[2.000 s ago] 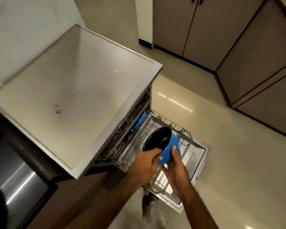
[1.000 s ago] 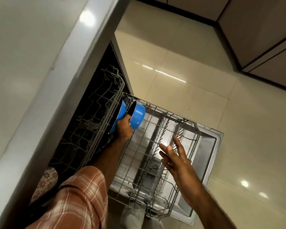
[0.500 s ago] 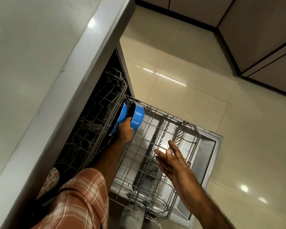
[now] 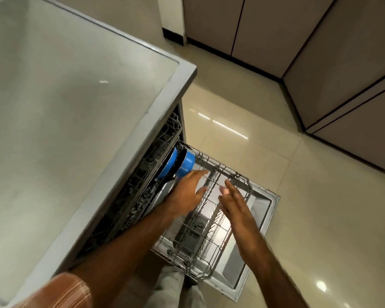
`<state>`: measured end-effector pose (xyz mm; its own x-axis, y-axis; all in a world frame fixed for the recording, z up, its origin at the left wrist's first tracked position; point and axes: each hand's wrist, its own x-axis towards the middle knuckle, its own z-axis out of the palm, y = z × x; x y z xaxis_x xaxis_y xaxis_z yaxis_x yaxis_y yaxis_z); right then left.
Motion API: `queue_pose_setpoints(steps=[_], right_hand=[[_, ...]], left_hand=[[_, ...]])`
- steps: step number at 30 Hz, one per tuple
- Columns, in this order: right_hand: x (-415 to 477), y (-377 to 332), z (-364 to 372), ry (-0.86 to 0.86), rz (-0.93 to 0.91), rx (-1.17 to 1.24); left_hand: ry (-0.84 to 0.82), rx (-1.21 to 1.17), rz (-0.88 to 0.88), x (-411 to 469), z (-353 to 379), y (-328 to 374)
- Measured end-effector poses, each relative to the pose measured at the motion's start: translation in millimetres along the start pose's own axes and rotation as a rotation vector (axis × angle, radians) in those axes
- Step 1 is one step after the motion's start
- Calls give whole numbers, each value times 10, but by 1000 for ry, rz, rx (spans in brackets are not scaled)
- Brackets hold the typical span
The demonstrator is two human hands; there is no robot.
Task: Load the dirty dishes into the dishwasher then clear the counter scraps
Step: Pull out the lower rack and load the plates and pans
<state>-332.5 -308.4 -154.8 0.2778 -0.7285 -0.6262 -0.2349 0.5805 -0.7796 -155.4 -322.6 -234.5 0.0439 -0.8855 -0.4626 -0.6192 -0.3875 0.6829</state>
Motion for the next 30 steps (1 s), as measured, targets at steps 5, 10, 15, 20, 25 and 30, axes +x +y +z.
queue_pose_setpoints(steps=[5,10,15,20,25,30], right_hand=[[-703,-426,62,-3,-202,-356],[-1250,-783,327,-128,-310,-458],[-1613,-939,748,-277,-356,-448],[-1878,-901,1214,-474,-339,-476],[-1985,-723,1758,-679,-259,-473],[-2131,-468,2296,-804,-218,-579]], left_hand=[[22,45,158,-1013,-430,504],[150,38,155,-1986,-852,761],[342,-22,139,-2823,-1091,706],[595,-93,-34,-3644,-1104,394],[768,-179,-248,-4450,-1046,47],[874,-247,-404,-5178,-959,-382]])
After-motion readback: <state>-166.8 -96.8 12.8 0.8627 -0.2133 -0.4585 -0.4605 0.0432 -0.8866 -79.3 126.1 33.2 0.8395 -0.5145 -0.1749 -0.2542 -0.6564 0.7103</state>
